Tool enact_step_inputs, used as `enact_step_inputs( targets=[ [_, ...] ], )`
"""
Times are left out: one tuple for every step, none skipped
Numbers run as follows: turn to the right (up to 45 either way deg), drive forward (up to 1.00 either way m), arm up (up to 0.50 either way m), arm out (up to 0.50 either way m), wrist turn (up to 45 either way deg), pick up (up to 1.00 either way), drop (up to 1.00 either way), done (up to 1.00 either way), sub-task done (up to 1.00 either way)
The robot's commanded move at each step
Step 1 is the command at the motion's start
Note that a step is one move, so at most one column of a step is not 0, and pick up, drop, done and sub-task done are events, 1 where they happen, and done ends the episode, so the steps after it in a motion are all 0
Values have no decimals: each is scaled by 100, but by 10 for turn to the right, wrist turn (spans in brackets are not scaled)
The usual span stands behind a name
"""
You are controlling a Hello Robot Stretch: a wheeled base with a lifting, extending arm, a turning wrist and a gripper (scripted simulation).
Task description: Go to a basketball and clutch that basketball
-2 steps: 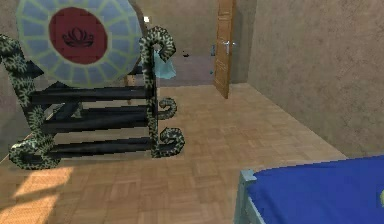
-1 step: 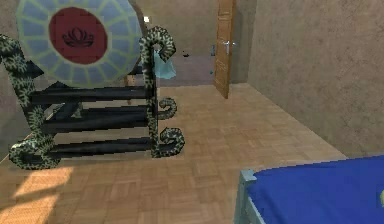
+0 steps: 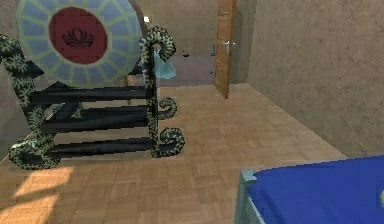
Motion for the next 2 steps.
enact_step_inputs(
  targets=[
    [0,0,0,0,450,0,0,0,0],
    [0,0,0,0,450,0,0,0,0]
  ],
)
